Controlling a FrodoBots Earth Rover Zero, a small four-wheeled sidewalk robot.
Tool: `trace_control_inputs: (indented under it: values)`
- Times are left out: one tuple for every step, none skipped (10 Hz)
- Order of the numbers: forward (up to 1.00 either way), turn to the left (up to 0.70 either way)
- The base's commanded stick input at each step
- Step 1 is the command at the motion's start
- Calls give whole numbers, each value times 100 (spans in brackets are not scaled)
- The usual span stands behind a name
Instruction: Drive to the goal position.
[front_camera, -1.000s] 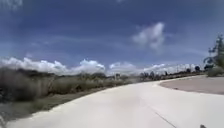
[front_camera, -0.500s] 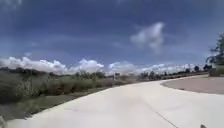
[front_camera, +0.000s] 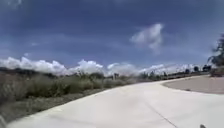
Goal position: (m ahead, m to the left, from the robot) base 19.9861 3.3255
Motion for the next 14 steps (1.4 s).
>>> trace_control_inputs:
  values:
    - [85,4]
    - [85,4]
    - [85,4]
    - [85,4]
    - [85,4]
    - [85,4]
    - [85,4]
    - [85,4]
    - [85,4]
    - [85,4]
    - [85,4]
    - [85,4]
    - [85,4]
    - [85,4]
